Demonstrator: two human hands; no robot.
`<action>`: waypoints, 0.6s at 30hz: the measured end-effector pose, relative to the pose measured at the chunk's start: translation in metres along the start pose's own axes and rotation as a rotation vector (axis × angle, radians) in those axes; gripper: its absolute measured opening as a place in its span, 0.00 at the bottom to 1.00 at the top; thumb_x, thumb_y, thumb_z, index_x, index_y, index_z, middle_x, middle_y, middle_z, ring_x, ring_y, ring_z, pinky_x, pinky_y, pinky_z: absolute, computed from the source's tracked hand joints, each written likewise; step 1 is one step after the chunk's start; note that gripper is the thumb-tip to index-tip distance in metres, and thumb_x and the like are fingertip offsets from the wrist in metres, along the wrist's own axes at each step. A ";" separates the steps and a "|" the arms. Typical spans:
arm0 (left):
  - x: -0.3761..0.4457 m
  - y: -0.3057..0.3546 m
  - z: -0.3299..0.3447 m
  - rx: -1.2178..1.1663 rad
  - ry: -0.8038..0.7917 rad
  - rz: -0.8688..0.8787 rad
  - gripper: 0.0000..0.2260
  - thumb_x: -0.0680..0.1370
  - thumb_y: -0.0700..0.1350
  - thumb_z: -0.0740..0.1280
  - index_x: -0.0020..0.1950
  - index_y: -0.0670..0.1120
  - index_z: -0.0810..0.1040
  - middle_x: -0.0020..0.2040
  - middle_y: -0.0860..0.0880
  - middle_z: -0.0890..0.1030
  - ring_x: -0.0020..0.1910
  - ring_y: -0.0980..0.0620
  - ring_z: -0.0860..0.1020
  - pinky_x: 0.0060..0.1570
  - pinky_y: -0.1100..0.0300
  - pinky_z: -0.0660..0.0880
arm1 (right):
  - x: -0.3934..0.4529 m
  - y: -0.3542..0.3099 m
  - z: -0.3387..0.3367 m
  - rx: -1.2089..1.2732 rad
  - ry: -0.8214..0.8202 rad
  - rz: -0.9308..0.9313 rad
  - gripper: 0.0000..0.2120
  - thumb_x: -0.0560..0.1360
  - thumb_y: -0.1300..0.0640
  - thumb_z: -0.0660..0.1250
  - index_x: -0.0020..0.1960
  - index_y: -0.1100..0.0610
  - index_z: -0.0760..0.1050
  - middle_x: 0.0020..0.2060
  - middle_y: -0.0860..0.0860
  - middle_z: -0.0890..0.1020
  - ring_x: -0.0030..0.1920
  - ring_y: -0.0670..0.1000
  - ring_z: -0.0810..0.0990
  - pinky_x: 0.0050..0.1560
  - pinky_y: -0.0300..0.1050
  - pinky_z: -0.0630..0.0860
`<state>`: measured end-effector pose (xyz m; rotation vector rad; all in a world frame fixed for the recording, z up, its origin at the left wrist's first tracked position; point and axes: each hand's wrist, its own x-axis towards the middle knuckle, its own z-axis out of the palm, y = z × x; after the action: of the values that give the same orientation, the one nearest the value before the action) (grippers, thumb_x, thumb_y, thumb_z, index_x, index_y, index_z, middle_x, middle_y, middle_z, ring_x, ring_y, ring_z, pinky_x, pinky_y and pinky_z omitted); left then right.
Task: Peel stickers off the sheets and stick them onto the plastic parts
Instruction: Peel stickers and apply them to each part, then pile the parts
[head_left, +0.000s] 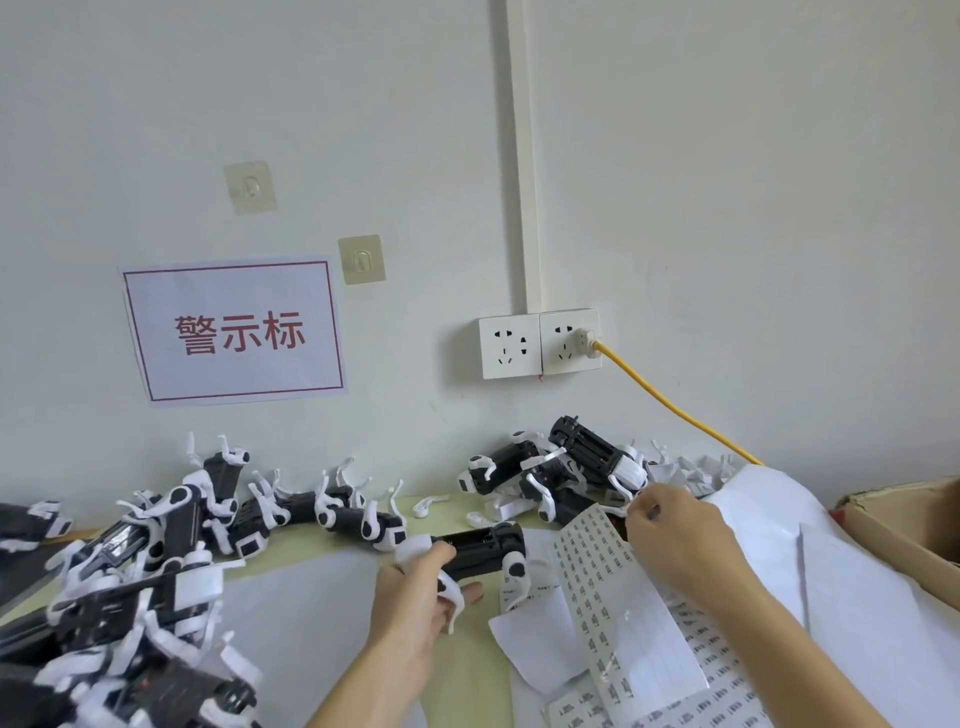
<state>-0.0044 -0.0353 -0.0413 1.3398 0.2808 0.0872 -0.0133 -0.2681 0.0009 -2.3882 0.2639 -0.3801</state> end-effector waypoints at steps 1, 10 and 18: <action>0.000 0.001 -0.001 0.038 0.017 0.000 0.09 0.77 0.37 0.67 0.54 0.36 0.71 0.28 0.37 0.74 0.35 0.38 0.84 0.34 0.56 0.66 | -0.002 0.000 0.000 -0.048 0.003 0.000 0.09 0.77 0.56 0.57 0.52 0.51 0.75 0.45 0.49 0.80 0.44 0.50 0.78 0.44 0.48 0.79; -0.005 0.002 0.005 0.464 0.298 0.484 0.18 0.75 0.43 0.69 0.60 0.48 0.65 0.53 0.51 0.74 0.61 0.46 0.66 0.52 0.54 0.66 | -0.012 -0.005 -0.006 -0.355 -0.057 -0.036 0.06 0.77 0.52 0.58 0.52 0.54 0.66 0.42 0.49 0.74 0.43 0.51 0.78 0.42 0.45 0.76; -0.021 0.030 0.054 0.823 0.199 0.853 0.06 0.75 0.41 0.66 0.51 0.49 0.74 0.46 0.54 0.76 0.51 0.51 0.71 0.46 0.56 0.70 | -0.011 -0.004 0.003 -0.150 -0.360 -0.067 0.23 0.75 0.61 0.66 0.65 0.49 0.61 0.52 0.53 0.81 0.39 0.48 0.80 0.38 0.43 0.80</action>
<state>-0.0081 -0.0843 0.0023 2.2008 -0.1372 0.9017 -0.0222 -0.2600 -0.0006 -2.5631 0.0477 0.0449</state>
